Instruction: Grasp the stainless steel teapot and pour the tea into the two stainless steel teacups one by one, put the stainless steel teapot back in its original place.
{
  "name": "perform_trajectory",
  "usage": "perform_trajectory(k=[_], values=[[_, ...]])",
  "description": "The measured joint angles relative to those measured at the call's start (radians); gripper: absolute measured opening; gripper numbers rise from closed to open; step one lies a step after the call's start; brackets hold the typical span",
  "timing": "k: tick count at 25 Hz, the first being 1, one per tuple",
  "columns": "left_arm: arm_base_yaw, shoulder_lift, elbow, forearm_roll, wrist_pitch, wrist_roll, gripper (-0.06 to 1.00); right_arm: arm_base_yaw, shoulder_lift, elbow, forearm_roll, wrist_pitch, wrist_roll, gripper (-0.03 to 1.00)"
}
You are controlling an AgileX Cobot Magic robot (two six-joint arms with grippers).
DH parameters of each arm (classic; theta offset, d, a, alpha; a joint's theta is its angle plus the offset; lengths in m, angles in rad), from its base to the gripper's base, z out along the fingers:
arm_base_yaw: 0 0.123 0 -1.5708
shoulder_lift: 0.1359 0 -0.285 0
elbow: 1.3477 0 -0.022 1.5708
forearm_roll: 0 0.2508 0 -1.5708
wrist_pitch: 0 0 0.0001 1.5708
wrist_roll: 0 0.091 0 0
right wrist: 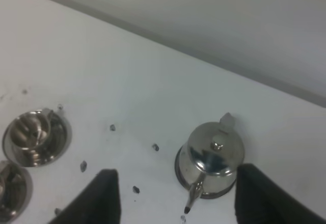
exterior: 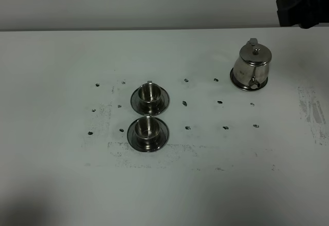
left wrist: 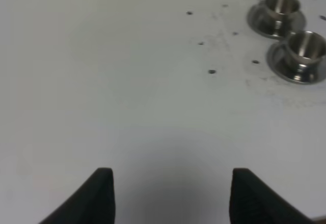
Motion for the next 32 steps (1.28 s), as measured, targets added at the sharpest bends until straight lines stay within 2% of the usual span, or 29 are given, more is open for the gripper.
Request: perform_trajectory(k=[3,6,24,32], values=[[0.073,0.0,0.0,0.0,0.0,0.001,0.49,0.0,0.021,0.0,0.0,-0.002,0.0,0.5],[0.11,0.0,0.0,0.0,0.0,0.002,0.49,0.0,0.037,0.0,0.0,-0.009,0.0,0.5],[0.119,0.0,0.0,0.0,0.0,0.004,0.49,0.0,0.051,0.0,0.0,-0.031,0.0,0.5],[0.119,0.001,0.0,0.0,0.0,0.005,0.49,0.0,0.13,0.0,-0.001,-0.036,0.002,0.5]])
